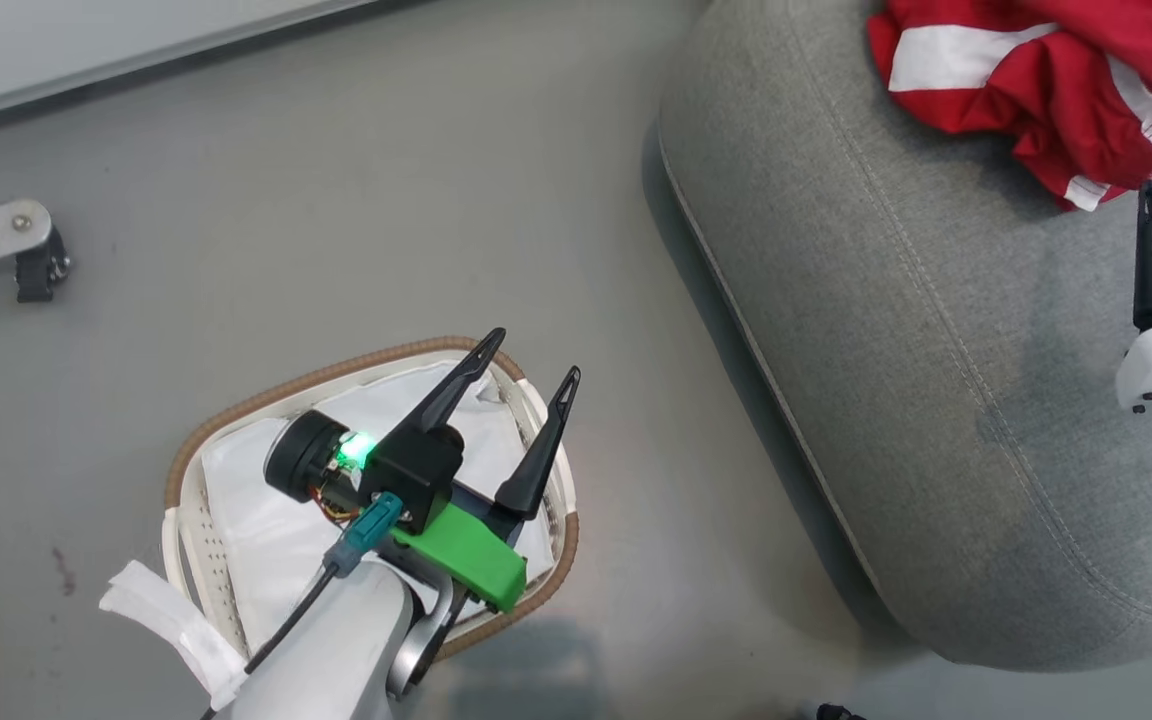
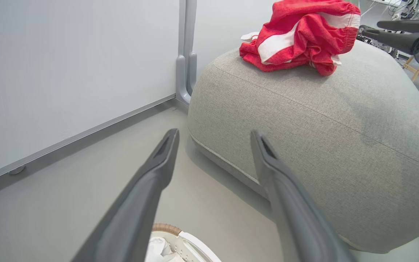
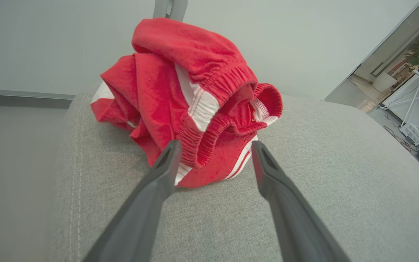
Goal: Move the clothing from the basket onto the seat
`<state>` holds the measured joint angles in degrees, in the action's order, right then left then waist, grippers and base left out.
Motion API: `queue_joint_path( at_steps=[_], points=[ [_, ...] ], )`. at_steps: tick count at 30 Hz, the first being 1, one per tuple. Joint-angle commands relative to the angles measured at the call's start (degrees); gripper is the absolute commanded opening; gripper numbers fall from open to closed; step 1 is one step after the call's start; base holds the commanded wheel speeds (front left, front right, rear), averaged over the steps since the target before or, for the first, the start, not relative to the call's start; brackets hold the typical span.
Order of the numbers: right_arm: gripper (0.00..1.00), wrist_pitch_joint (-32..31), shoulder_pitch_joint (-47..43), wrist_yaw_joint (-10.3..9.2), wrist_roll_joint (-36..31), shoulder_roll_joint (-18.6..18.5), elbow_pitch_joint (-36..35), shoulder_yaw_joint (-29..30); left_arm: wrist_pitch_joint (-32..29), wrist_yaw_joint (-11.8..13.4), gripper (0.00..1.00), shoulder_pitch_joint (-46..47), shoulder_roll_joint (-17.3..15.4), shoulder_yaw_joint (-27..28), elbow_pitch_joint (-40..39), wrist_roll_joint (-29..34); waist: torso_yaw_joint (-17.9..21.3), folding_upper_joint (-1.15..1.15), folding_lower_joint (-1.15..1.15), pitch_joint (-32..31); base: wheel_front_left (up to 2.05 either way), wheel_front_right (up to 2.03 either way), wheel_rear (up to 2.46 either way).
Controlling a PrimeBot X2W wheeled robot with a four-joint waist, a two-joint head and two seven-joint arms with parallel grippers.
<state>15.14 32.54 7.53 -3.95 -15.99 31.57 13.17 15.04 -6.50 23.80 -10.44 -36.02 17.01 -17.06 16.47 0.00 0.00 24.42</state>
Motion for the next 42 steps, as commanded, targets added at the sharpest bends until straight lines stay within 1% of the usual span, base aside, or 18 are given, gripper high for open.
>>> queue_joint_path(
  at_steps=[1, 7, 11, 14, 19, 24, 28, 34, 38, 42],
  points=[
    [1.0, 0.0, -1.0, -0.08, 0.3, -0.7, -0.5, 0.2, 0.2, 0.2, 1.0, -1.4, 0.5, 0.8, 0.1, -0.3, -0.3, 0.0, 0.0, -4.2, 0.0, 0.0, 0.0],
    [1.0, 0.0, -0.9, -0.08, -0.3, -2.7, -1.8, -1.7, 0.2, -0.1, 1.0, -4.1, 2.7, 4.1, 0.5, -1.1, -2.2, 0.0, 0.0, -9.7, 0.0, 0.0, 0.0],
    [1.0, 0.0, -0.3, -0.08, 0.2, -2.9, -2.0, -3.4, 0.2, -0.1, 1.0, -6.6, 4.0, 7.0, 0.7, -1.2, -4.2, 0.0, 0.0, -13.3, 0.0, 0.0, 0.0],
    [1.0, 0.0, 0.2, -0.08, 0.6, -2.3, -1.5, -5.6, 0.2, 0.4, 1.0, -8.6, 4.8, 9.6, 1.2, -1.1, -5.8, 0.0, 0.0, -15.5, 0.0, 0.0, 0.0],
    [1.0, 0.0, 0.1, -0.08, 2.5, 0.1, -1.1, -8.8, 0.2, 1.3, 1.0, -11.7, 5.6, 14.9, 2.1, -1.0, -8.9, 0.0, 0.0, -18.2, 0.0, 0.0, 0.0],
    [1.0, 0.0, -2.7, -0.08, 4.5, 3.0, -1.9, -11.9, 0.1, 2.0, 1.0, -14.7, 6.3, 20.3, 1.8, -0.8, -12.3, 0.0, 0.0, -19.6, 0.0, 0.0, 0.0],
    [1.0, 0.0, -6.1, -0.08, 5.0, 6.1, -3.7, -11.7, 0.1, 2.1, 1.0, -17.4, 6.7, 24.1, 1.2, -0.4, -15.0, 0.0, 0.0, -20.6, 0.0, 0.0, 0.0],
    [1.0, 0.0, -12.7, -0.08, 4.4, 10.8, -7.2, -9.4, 0.1, 2.0, 1.0, -21.2, 7.1, 28.1, 1.3, 0.2, -18.1, 0.0, 0.0, -22.2, 0.0, 0.0, 0.0],
    [1.0, 0.0, -17.2, -0.08, 4.4, 12.4, -9.8, -9.5, 0.1, 1.9, 1.0, -23.2, 7.3, 29.8, 1.3, 0.4, -19.2, 0.0, 0.0, -22.9, 0.0, 0.0, 0.0],
    [1.0, 0.0, -21.3, -0.08, 6.0, 13.0, -11.5, -9.9, 0.1, 1.5, 1.0, -24.3, 7.4, 30.3, 1.3, 0.6, -19.9, 0.0, 0.0, -23.2, 0.0, 0.0, 0.0]
  ],
)
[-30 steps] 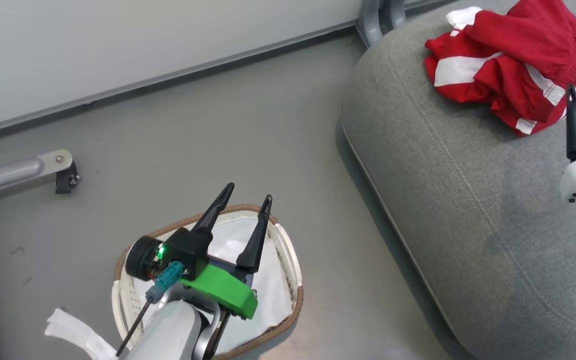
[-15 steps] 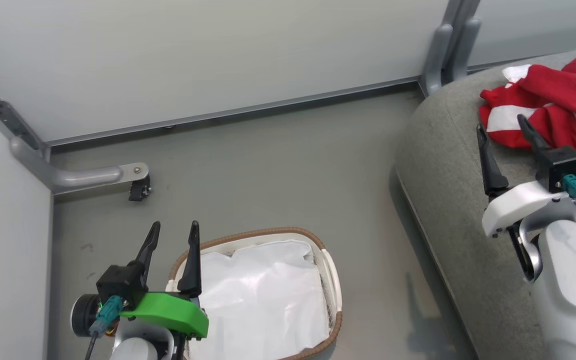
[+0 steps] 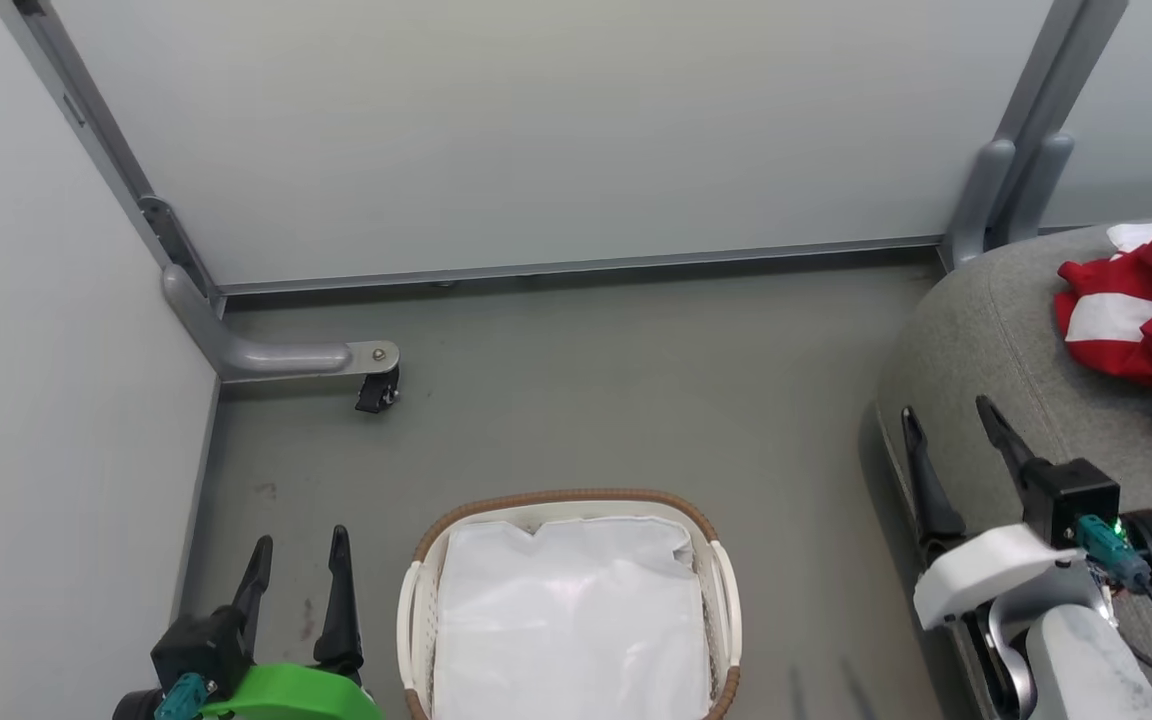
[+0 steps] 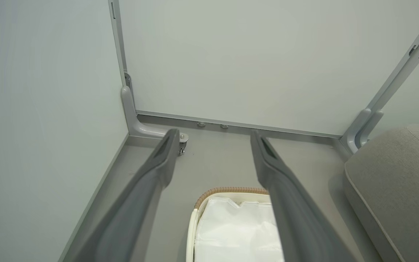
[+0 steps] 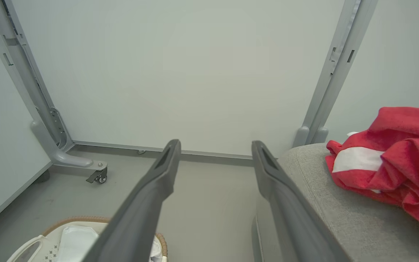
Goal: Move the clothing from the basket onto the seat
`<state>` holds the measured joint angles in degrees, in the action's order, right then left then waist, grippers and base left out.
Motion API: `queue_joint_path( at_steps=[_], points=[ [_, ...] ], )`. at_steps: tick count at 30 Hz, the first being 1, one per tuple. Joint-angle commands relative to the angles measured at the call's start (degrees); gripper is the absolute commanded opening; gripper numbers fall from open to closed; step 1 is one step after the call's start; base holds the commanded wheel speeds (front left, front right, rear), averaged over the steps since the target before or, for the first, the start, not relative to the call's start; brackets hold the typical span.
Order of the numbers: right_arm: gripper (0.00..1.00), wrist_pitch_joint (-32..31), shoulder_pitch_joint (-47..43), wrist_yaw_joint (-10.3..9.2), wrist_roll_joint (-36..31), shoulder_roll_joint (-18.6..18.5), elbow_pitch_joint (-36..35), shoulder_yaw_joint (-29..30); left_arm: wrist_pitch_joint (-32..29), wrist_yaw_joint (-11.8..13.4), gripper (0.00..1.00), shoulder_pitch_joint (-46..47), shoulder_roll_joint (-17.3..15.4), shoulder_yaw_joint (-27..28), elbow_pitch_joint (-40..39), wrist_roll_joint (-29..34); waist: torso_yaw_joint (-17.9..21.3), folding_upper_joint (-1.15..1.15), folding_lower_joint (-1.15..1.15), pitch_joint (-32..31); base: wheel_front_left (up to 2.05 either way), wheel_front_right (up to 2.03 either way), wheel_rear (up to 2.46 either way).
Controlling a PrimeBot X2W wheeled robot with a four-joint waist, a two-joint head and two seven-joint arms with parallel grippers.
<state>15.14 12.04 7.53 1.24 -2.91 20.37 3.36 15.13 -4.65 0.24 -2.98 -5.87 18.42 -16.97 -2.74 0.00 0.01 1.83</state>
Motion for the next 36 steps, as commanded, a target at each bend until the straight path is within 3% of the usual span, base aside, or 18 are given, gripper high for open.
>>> queue_joint_path(
  at_steps=[1, 12, 34, 35, 36],
  points=[
    [1.0, 0.0, -1.5, -0.08, 1.8, -0.1, -0.6, -0.3, 0.0, -0.3, 1.0, -0.9, 0.0, 0.2, -0.1, 0.6, -0.8, 0.0, -0.01, -0.7, 0.0, 0.0, 0.0],
    [1.0, 0.0, -6.7, -0.08, 5.8, -0.1, -3.6, -4.1, 0.0, 0.2, 1.0, -1.5, 0.1, -1.0, 0.6, -0.5, 0.1, 0.0, -0.01, -1.1, 0.0, 0.0, 0.0],
    [1.0, 0.0, -6.9, -0.08, 6.9, -0.1, -3.8, -4.3, 0.0, 0.6, 1.0, -1.1, 0.1, -1.1, 1.1, -0.9, 0.2, 0.0, -0.01, -1.1, 0.0, 0.0, 0.0],
    [0.0, 0.0, -6.5, 0.0, 6.7, 0.2, -3.2, -4.4, 0.0, 0.6, 0.0, -0.8, 0.1, -1.4, 1.4, -0.6, 0.2, 0.0, -0.01, -1.2, 0.0, 0.0, 0.0],
    [0.0, 0.0, -6.7, 0.0, 6.8, 0.3, -2.8, -4.4, -0.1, 0.6, 0.0, -0.9, 0.1, -1.4, 2.0, -0.7, 0.2, 0.0, -0.01, -1.1, 0.0, 0.0, 0.0]
  ],
)
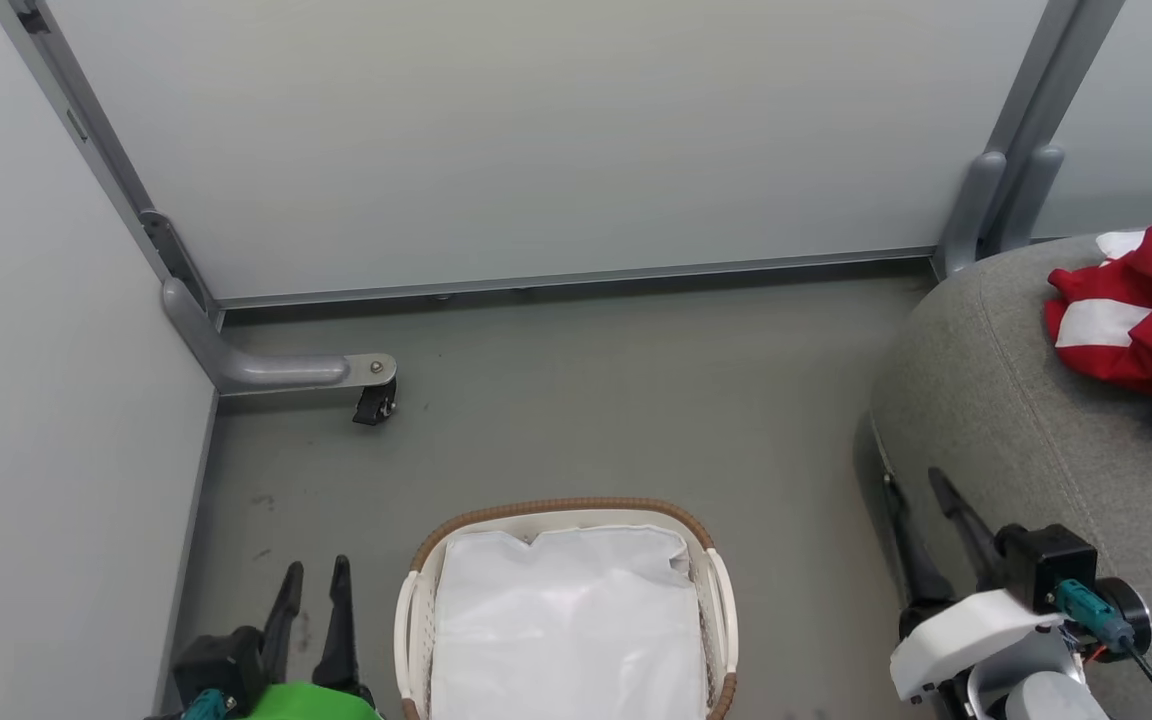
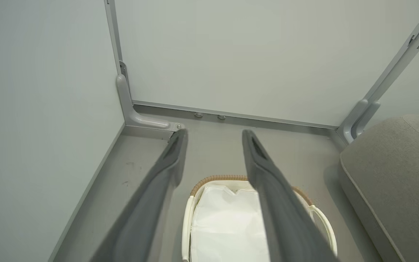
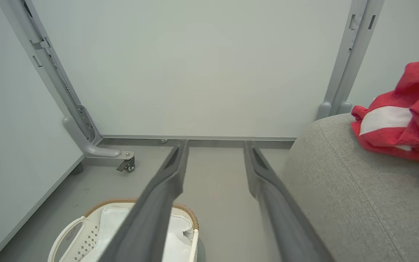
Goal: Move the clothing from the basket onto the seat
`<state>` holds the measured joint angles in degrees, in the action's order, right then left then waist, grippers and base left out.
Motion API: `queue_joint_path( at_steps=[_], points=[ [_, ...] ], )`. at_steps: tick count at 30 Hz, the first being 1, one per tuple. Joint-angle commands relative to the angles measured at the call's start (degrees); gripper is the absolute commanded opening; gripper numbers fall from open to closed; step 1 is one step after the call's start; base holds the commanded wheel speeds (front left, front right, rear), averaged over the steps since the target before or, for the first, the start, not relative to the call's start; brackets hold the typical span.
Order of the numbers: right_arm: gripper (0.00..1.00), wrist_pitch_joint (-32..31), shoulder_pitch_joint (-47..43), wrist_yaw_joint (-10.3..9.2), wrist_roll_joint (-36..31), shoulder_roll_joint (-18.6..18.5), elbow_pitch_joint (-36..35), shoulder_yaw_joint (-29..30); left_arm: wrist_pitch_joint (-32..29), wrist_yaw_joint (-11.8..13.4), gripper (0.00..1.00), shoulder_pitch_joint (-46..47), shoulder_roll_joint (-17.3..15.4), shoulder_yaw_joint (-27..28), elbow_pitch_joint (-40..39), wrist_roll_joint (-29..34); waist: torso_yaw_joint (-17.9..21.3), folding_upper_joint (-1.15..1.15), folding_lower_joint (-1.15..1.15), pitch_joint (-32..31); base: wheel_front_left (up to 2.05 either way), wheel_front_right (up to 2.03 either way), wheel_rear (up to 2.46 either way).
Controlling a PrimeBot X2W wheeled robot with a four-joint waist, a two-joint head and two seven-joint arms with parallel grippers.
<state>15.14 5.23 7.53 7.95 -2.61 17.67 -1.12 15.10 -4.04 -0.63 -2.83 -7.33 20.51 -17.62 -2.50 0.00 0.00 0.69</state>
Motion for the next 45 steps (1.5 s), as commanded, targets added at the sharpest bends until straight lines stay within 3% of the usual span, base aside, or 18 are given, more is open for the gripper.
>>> queue_joint_path(
  at_steps=[1, 22, 45],
  points=[
    [0.0, 0.0, -0.2, 0.0, 0.0, 0.1, 0.4, 0.0, 0.0, 0.0, 0.0, 0.0, 0.0, -0.1, 0.4, 0.0, 0.0, 0.0, 0.0, 0.0, 0.0, 0.0, 0.0],
    [0.0, -5.8, 0.3, -0.01, 22.4, 0.0, -0.7, 2.1, -5.8, -1.0, 0.0, 2.0, 0.0, 3.7, -1.5, -19.9, 0.4, 0.0, 0.0, -0.1, 0.0, 0.0, 0.0],
    [0.0, -10.7, 0.7, -0.02, 41.5, -0.2, -1.8, 3.8, -10.6, -1.7, 0.0, 3.7, -0.1, 6.9, -3.1, -36.7, 0.9, 0.0, 0.0, -0.2, 0.0, 0.0, 0.0]
  ],
)
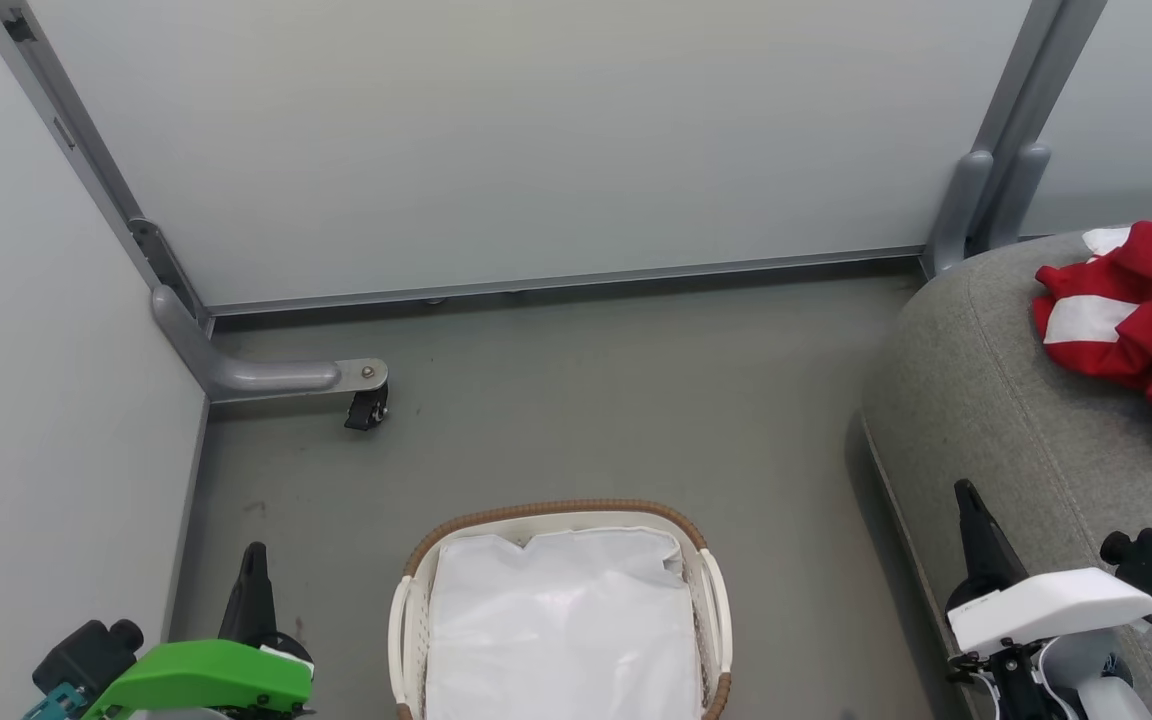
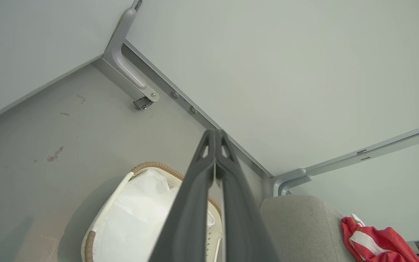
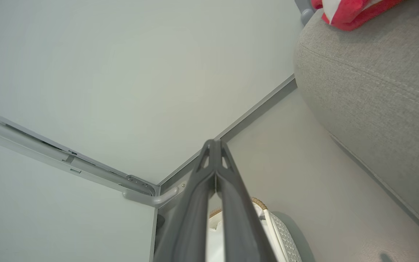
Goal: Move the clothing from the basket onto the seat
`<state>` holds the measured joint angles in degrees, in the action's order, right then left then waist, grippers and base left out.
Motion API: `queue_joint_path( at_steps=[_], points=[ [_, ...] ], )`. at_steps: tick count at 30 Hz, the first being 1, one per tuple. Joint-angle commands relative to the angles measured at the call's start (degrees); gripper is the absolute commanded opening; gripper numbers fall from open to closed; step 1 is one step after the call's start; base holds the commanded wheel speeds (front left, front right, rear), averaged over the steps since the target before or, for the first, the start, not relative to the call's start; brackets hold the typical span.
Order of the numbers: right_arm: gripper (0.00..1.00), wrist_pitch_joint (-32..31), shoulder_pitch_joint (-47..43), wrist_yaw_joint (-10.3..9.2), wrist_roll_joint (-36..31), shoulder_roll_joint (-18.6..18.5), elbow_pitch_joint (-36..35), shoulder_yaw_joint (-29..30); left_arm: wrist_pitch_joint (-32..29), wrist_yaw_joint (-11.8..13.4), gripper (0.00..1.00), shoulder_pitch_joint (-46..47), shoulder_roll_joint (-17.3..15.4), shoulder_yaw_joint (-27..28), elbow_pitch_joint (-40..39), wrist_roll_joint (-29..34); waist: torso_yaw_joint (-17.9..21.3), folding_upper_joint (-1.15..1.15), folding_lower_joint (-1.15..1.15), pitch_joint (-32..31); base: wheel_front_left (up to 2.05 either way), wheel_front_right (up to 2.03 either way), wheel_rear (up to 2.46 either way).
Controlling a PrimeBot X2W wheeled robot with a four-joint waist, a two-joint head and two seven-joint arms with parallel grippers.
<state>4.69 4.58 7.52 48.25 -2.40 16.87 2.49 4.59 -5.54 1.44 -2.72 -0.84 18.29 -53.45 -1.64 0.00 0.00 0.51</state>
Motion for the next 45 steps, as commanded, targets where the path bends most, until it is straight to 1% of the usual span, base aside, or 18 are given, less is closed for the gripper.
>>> queue_joint_path(
  at_steps=[1, 20, 45],
  points=[
    [0.0, -0.5, 1.3, -0.01, 2.2, -0.4, -1.0, 0.3, -0.4, -0.3, 0.0, 1.7, -0.2, 0.5, -1.0, -1.8, 0.0, 0.0, 0.0, 0.0, 0.0, 0.0, 0.0],
    [0.0, -3.8, 1.5, -0.02, 14.8, -0.4, -1.6, 1.5, -3.6, -0.8, 0.0, 2.8, -0.2, 2.6, -2.0, -13.0, 0.4, 0.0, 0.0, -0.1, 0.0, 0.0, 0.0],
    [0.0, -7.3, 1.8, -0.03, 28.4, -0.5, -2.3, 2.7, -7.2, -1.4, 0.0, 4.0, -0.2, 4.9, -3.1, -25.0, 0.9, 0.0, 0.0, -0.2, 0.0, 0.0, 0.0]
  ],
)
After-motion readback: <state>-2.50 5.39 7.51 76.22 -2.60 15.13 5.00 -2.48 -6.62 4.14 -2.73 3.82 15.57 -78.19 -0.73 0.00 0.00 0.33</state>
